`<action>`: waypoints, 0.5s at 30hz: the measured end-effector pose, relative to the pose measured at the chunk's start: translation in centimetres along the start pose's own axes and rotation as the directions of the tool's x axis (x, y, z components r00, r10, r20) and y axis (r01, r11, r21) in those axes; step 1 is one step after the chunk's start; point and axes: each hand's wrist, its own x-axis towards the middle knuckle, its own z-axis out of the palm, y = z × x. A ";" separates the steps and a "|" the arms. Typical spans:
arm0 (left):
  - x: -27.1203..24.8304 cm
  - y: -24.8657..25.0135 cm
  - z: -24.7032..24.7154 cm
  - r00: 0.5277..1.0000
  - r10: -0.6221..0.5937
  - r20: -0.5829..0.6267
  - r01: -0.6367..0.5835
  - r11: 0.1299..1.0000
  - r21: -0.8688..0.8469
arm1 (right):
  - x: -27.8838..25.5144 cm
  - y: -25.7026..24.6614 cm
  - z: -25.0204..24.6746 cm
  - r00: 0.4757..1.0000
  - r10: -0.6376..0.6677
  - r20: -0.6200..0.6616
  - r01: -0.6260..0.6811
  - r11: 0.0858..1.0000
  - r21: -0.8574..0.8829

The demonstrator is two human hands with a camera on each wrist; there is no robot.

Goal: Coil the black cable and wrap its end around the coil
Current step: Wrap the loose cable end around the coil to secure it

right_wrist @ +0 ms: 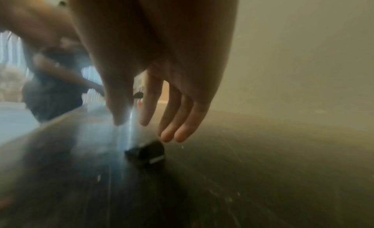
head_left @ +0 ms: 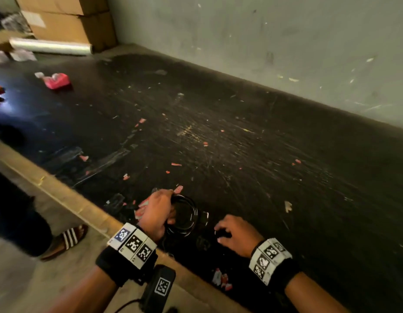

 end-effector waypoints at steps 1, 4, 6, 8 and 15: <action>0.6 -0.2 -0.5 1.000 0.011 0.024 -0.012 1.000 0.022 | 0.1 0.1 0.6 1.000 0.015 0.022 -0.013 0.995 -0.096; 1.2 -0.3 -1.2 0.995 0.040 0.089 -0.048 0.995 0.092 | 0.1 0.1 1.4 0.997 0.062 -0.036 -0.067 0.987 -0.149; 1.3 -0.3 -1.0 0.989 0.080 0.125 -0.103 0.976 0.190 | 0.1 -0.5 1.3 0.993 0.090 -0.083 -0.101 0.985 -0.141; 1.0 -0.4 -0.6 0.969 0.116 0.217 -0.181 0.934 0.309 | 0.0 -1.1 0.8 0.978 0.124 -0.168 -0.129 0.991 -0.021; -0.1 -0.6 2.1 0.704 0.124 0.699 -0.545 0.726 0.420 | -1.7 -5.0 -2.8 0.899 0.074 -0.432 0.069 0.950 0.305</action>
